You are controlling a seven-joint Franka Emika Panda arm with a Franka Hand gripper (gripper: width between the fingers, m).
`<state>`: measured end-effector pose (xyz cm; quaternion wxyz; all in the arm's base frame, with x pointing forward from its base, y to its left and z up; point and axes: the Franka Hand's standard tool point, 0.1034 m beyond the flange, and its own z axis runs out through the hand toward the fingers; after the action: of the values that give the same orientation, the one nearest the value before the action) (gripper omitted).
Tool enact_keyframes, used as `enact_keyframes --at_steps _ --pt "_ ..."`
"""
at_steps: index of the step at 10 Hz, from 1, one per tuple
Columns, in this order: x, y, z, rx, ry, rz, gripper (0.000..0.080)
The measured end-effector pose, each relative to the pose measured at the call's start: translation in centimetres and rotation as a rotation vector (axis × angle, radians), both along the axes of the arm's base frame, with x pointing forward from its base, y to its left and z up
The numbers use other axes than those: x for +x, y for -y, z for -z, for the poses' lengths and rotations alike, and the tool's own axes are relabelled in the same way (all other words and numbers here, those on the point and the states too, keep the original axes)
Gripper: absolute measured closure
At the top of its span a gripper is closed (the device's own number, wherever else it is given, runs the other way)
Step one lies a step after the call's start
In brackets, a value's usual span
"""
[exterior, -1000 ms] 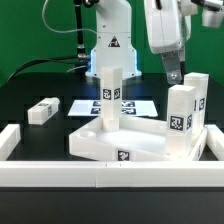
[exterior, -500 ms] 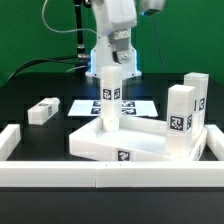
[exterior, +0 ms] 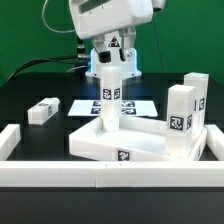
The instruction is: Assemble desk
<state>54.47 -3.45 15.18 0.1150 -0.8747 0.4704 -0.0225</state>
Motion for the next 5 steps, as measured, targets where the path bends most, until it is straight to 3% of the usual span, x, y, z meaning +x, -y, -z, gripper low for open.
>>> enact_keyframes --at_steps 2,3,5 --pt "-2.1 3.6 0.9 -0.032 0.045 -0.258 0.0151" --pt "-3.8 5.8 1.7 -0.048 0.057 -0.384 0.0151" --pt "-5.7 9.6 3.7 -0.075 0.055 -0.569 0.0151"
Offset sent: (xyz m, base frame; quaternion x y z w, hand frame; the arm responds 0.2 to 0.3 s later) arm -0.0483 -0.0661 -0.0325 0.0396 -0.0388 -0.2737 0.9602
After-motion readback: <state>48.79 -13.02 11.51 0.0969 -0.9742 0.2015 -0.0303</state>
